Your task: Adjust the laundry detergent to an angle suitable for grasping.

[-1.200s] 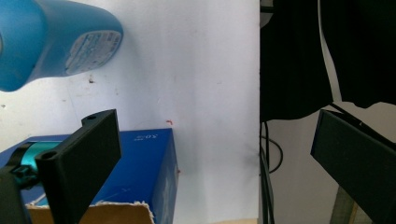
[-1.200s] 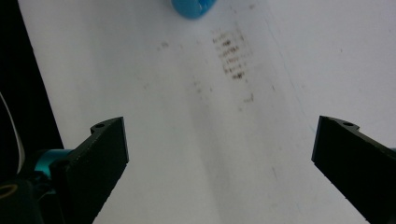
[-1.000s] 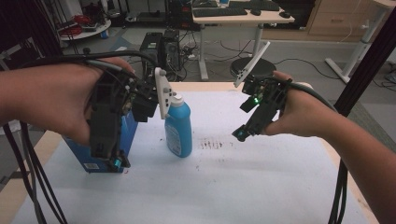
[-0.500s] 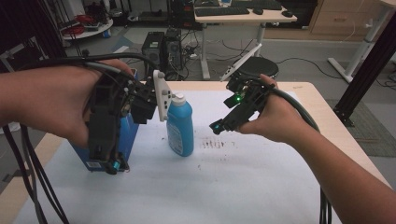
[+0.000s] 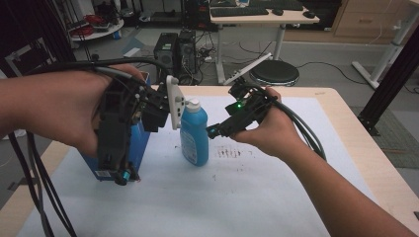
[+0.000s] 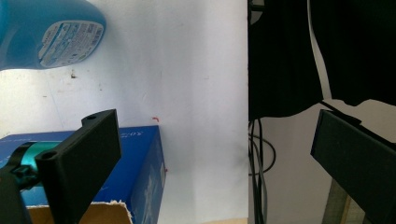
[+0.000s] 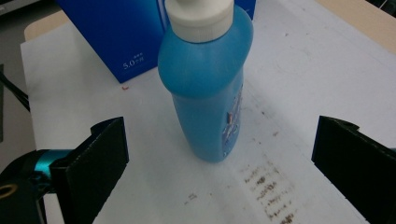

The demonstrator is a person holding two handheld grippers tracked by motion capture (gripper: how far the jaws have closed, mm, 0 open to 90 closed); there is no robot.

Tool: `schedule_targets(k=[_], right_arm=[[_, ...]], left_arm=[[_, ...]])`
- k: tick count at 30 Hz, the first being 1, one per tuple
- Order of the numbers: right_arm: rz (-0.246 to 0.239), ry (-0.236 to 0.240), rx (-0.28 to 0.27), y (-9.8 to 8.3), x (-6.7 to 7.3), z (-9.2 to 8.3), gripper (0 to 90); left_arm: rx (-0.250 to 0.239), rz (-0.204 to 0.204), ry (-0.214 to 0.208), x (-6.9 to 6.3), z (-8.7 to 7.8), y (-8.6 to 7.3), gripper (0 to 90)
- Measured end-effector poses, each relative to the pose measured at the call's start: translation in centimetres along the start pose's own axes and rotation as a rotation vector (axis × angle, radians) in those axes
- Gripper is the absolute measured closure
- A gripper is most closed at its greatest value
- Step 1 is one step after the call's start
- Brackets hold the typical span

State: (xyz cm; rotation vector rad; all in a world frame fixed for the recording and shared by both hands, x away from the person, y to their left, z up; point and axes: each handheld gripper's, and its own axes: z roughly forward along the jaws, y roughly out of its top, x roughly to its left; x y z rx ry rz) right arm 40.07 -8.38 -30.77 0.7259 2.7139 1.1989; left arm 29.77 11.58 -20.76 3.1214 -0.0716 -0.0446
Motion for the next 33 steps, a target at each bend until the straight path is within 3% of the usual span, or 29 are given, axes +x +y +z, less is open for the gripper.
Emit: schedule_targets(k=[6,7,25,33], right_arm=[[0.022,-0.028,-0.014,0.1,0.4,1.3,2.7],[0.044,-0.030,-0.030,0.2,0.5,1.8,2.7],[0.061,-0.122,-0.083,1.2,2.0,5.8,2.7],[0.072,-0.140,-0.095,1.3,2.1,6.9,3.0]], left_arm=[[0.007,-0.003,-0.005,0.1,0.2,-0.1,1.7],[0.006,-0.001,-0.005,0.1,0.2,-0.1,1.7],[0.002,-0.012,-0.007,0.3,0.4,-0.7,1.7],[0.001,-0.012,-0.001,0.4,0.4,-0.9,1.7]])
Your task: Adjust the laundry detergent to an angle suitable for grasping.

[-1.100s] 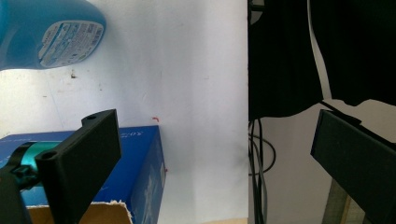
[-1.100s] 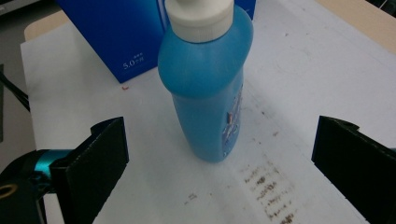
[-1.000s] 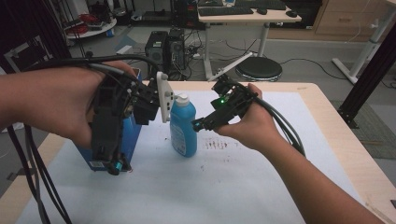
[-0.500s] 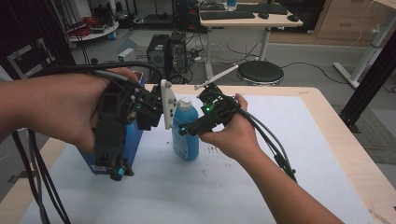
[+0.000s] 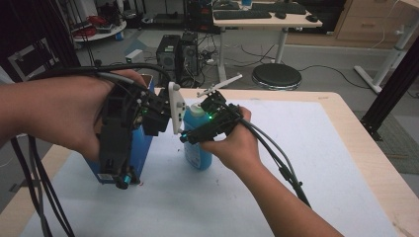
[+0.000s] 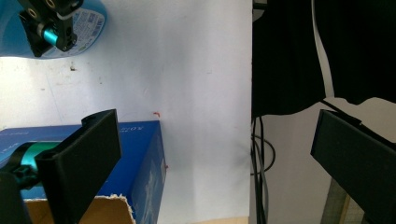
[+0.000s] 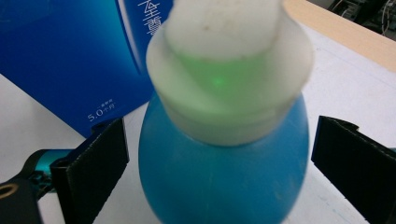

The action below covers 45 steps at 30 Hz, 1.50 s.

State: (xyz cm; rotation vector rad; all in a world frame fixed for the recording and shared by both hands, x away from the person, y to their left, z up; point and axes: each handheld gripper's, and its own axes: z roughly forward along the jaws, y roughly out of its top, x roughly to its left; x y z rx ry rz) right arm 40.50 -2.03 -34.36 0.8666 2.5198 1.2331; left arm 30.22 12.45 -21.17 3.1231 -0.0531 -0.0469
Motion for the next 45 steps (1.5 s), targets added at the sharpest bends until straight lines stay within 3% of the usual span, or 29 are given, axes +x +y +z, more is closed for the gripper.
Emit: schedule_targets(k=[11,15,32,34,45], right_arm=[[0.012,-0.029,-0.033,0.02,0.03,0.17,5.9],[0.002,-0.027,-0.059,0.02,0.20,-0.05,13.7],[-0.010,-0.052,-0.057,-0.28,0.44,0.25,20.4],[-0.009,-0.050,-0.055,-0.42,0.49,0.28,25.6],[-0.022,-0.046,-0.070,-0.58,0.54,0.39,32.1]], left_arm=[[0.005,-0.001,-0.005,0.03,0.30,0.06,1.7],[0.004,-0.006,0.000,0.06,0.17,0.00,1.7],[0.008,-0.003,-0.003,0.13,0.31,0.14,1.7],[0.004,0.000,-0.001,0.14,0.30,0.11,1.7],[0.004,-0.002,0.004,0.45,0.24,0.06,1.7]])
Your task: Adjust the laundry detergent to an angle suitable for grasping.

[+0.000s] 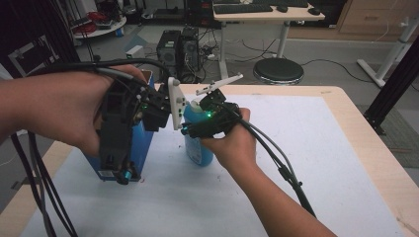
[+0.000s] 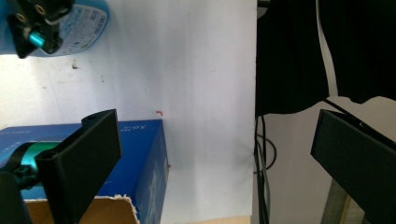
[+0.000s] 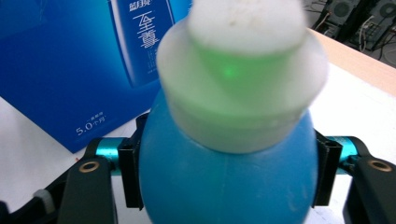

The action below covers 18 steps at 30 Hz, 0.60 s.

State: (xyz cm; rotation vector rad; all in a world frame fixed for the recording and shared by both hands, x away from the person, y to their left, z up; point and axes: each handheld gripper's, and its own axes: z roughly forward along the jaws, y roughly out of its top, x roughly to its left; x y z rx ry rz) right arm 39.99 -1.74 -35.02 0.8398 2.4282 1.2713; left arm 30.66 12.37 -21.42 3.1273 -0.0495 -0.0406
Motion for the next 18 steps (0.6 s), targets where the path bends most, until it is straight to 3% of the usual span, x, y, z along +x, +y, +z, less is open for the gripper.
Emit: schedule_targets(k=[18], right_arm=[[-0.020,-0.045,-0.011,-0.02,0.45,0.15,40.2]], left_arm=[[0.005,0.000,-0.002,0.23,0.18,0.04,1.7]])
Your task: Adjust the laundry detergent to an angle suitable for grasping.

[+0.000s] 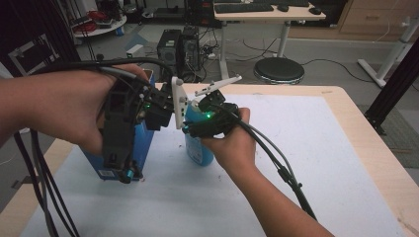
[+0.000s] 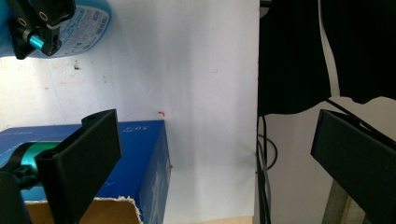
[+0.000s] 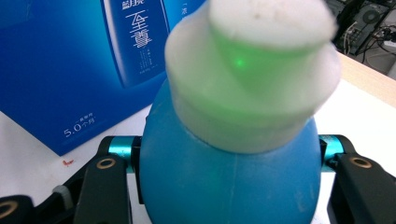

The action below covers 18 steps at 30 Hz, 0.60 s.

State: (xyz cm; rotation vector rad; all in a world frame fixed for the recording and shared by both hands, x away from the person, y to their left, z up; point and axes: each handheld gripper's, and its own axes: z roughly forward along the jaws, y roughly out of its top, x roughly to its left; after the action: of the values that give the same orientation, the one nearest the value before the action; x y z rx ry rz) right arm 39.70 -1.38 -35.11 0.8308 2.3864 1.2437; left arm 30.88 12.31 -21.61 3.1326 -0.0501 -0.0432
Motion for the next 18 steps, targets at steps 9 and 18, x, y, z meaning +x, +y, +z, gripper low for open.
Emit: schedule_targets(k=[9,18], right_arm=[[-0.010,0.025,0.008,0.0,-0.3,-0.2,40.9],[-0.030,0.052,-0.005,0.4,-1.4,-2.1,41.0]], left_arm=[[-0.002,-0.004,-0.002,0.0,0.0,0.0,1.7],[0.004,-0.010,-0.001,0.2,-0.2,0.2,1.7]])
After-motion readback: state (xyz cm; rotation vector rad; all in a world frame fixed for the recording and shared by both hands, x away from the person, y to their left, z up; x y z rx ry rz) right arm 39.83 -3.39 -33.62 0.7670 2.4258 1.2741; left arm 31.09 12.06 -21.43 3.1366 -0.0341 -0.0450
